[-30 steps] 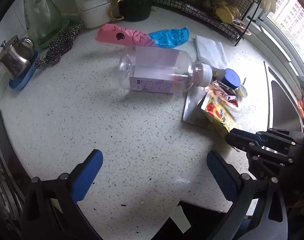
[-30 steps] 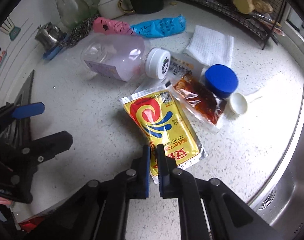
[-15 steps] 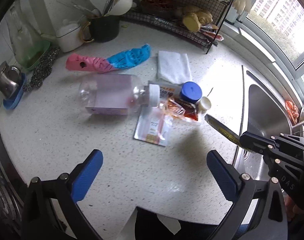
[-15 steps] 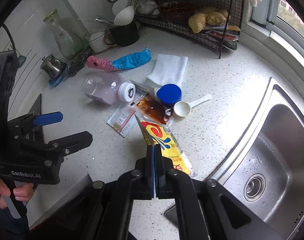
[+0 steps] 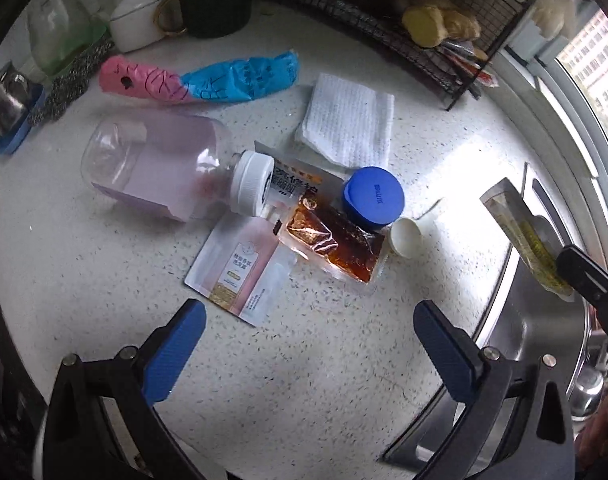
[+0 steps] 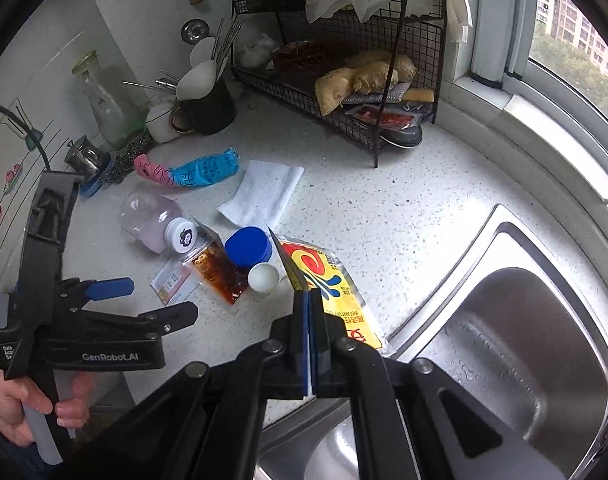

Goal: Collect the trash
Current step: 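Grasp the yellow sauce packet with the right tool while the left tool grasps the brown sachet, then carry the yellow packet and brown sachet down toward the red bin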

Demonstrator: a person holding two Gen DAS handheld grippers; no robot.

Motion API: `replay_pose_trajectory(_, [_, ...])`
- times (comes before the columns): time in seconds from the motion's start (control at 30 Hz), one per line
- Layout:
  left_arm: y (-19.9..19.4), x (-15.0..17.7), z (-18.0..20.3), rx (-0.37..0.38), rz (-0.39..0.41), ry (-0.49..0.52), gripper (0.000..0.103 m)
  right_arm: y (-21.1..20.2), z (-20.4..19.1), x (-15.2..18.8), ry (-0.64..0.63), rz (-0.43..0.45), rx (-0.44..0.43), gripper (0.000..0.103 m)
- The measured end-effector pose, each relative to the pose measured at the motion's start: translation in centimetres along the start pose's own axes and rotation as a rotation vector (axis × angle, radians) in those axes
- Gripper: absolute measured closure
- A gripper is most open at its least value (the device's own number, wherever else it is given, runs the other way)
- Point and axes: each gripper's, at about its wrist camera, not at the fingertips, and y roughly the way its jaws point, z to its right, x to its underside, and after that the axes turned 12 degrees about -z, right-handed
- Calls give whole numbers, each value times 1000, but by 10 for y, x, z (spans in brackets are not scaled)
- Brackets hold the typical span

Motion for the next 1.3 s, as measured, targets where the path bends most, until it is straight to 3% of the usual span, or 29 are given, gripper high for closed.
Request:
replay_pose_trajectory(0.23, [29, -16, -1, -51, -30, -155, 1, 16, 8, -20, -50, -12, -36, 103])
replay_pose_trajectory(0.3, [34, -20, 2, -71, -28, -160, 7, 21, 9, -22, -59, -20, -45, 103])
replay_pose_trajectory(0.53, [47, -34, 12, -105, -25, -159, 11, 32, 10, -24, -61, -38, -81, 103])
replay_pose_trajectory(0.73, [47, -44, 29, -154, -4, -133, 26, 39, 13, -22, -53, -60, -96, 103])
replay_pose_trajectory(0.9, [39, -47, 44, -163, 19, -91, 71, 43, 16, -21, -35, -65, -106, 103])
replay_pose_trajectory(0.97, [37, -47, 45, -156, 29, -80, 82, 44, 15, -21, -35, -66, -107, 103])
replay_pose_trajectory(1.0, [36, -45, 44, -140, 36, -77, 96, 45, 14, -21, -36, -67, -107, 103])
replay_pose_trajectory(1.1, [30, -38, 33, -70, 46, -72, 99, 46, 11, -21, -43, -68, -105, 103])
replay_pose_trajectory(1.3, [6, -14, 30, -50, 80, -12, 102, 43, 7, -17, -51, -66, -106, 103])
